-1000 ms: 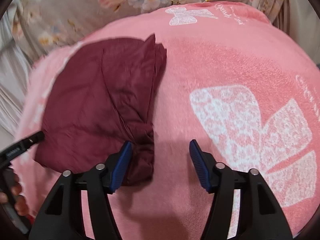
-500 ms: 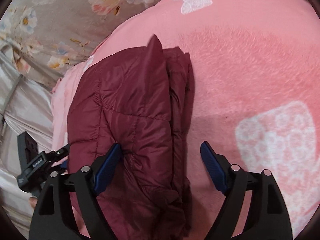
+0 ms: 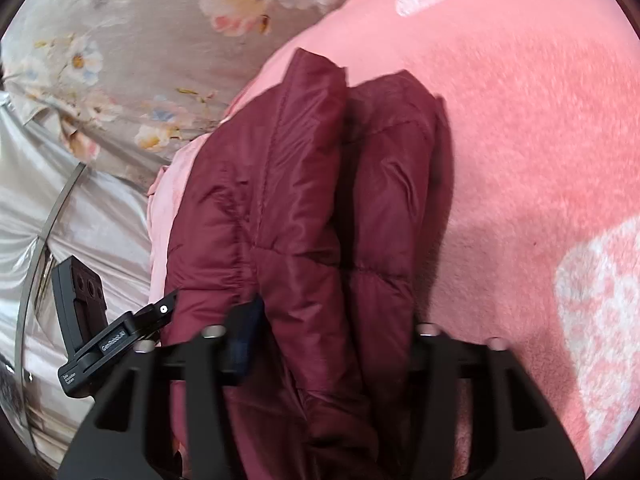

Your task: Fold large clothes

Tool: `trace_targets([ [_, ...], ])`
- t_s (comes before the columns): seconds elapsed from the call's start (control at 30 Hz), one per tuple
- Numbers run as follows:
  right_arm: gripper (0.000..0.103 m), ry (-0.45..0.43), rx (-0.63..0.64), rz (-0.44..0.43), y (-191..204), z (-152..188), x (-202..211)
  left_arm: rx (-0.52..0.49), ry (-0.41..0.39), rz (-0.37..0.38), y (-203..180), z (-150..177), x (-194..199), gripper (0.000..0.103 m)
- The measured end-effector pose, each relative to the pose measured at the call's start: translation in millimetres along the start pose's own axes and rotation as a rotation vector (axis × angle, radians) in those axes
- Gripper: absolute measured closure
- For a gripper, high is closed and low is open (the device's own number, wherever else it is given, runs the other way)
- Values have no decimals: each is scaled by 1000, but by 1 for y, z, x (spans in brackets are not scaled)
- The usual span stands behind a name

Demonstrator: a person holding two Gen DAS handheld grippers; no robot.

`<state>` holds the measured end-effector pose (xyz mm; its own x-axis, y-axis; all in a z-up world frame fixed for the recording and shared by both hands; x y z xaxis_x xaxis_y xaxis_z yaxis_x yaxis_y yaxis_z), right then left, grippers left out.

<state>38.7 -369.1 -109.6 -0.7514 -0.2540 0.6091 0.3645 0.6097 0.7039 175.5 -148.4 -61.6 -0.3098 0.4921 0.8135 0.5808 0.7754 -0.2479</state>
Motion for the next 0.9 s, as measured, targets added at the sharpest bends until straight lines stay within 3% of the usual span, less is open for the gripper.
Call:
trace_targets([
  [0.07,79,-19,37,22,9,1,6,-49,-42,-11,-5,-3,10,52],
  [0.13,83,-44,75,52,20,1,10,-94,-82,-17,-11,-7,21,66],
  [0.2,84,-81,131,92,37,-2,14,-135,-117,-32,-18,-14,31,69],
  [0.4,86,-191,294,154,92,-24,14,-224,-243,-126,-20,-49,63,70],
  [0.67,87,-328,491,158,174,-69,-16,-234,-380,-264,14,-111,84,71],
  [0.9,87,-358,521,113,197,-101,-72,-222,-461,-272,67,-150,72,71],
])
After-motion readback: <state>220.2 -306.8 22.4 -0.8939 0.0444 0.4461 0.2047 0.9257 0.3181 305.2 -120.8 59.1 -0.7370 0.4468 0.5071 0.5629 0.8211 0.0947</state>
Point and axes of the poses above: each gripper's, at about its wrist camera, not at the fingertips, and x roughly against the way its jaws point, y to its left, z to its underside, the point moved 3 cm from there along -x, roughly the way its jaws point, and after that the axes turned 5 degrees about -x, right-handed, at the moved point
